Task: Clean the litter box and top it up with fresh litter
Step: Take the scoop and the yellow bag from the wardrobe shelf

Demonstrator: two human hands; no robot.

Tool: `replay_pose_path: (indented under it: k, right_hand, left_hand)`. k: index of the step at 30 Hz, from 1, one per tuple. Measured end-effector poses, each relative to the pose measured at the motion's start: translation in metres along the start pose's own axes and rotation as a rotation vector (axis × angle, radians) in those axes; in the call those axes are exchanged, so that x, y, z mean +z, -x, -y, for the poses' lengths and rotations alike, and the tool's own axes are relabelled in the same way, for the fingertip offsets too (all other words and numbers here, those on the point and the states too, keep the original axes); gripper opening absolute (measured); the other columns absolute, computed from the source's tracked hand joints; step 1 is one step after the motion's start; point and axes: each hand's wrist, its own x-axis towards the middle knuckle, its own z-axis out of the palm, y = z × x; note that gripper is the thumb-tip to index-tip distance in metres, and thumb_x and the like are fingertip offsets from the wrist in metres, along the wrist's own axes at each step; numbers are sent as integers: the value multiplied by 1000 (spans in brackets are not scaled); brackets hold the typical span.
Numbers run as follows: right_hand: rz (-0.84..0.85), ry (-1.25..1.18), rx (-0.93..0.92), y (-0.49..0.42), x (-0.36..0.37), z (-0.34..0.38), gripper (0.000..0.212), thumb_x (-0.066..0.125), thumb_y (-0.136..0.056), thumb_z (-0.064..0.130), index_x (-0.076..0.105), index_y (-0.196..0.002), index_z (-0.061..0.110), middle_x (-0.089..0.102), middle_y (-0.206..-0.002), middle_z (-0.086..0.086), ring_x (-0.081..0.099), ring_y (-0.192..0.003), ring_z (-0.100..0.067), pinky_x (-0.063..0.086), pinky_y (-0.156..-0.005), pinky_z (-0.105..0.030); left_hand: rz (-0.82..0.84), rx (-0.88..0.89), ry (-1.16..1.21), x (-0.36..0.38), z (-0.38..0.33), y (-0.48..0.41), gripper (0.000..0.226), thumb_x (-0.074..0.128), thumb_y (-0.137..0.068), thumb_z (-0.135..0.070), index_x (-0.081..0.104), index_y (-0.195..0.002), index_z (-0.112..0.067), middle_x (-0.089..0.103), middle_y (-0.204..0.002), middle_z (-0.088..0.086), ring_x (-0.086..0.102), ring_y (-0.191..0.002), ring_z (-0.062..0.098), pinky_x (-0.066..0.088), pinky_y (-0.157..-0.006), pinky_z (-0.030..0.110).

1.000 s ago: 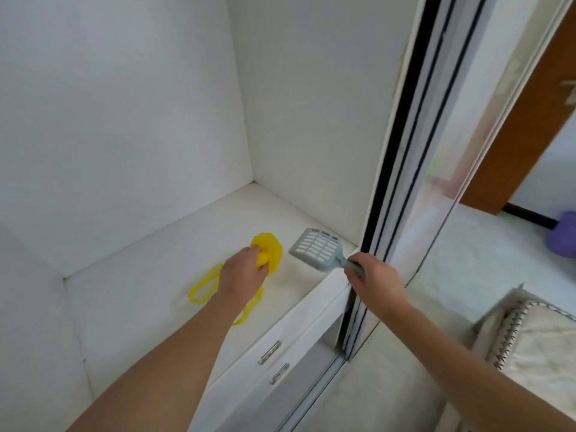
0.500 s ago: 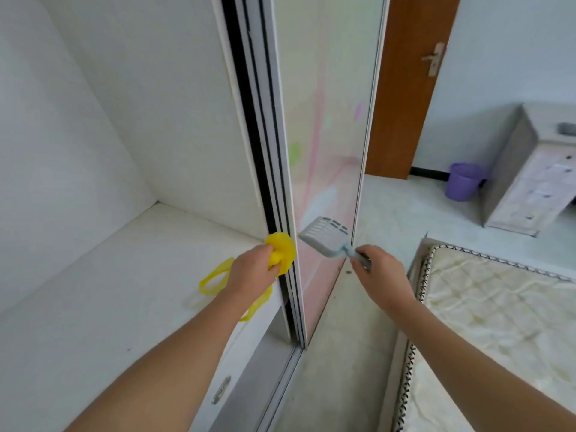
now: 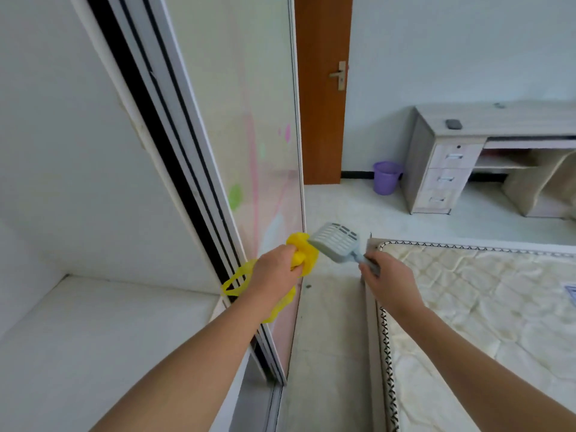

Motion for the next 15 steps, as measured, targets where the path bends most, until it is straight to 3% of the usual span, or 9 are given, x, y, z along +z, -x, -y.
replay_pose_path:
  k: [7,15]
  right_hand:
    - [-129,129,173,-6,-22,-26,12,62,-94,27,67,-101,18,65,-86,3,54,-71,-16,34,-64,-28]
    - [-143,168,295,-43,-29,-73,10,62,-94,27,65,-100,20,64,-85,6,54,-71,-13,34,-64,-27]
  left_hand:
    - [50,56,-45,36,-2,-58,25,60,-93,-35,56,-96,-10,65,-97,13,62,-90,37,43,-69,40]
    - [98,86,17,77,-9,-135,25,62,-90,-36,54,-88,-13,64,-89,11,62,-85,37,44,-66,40]
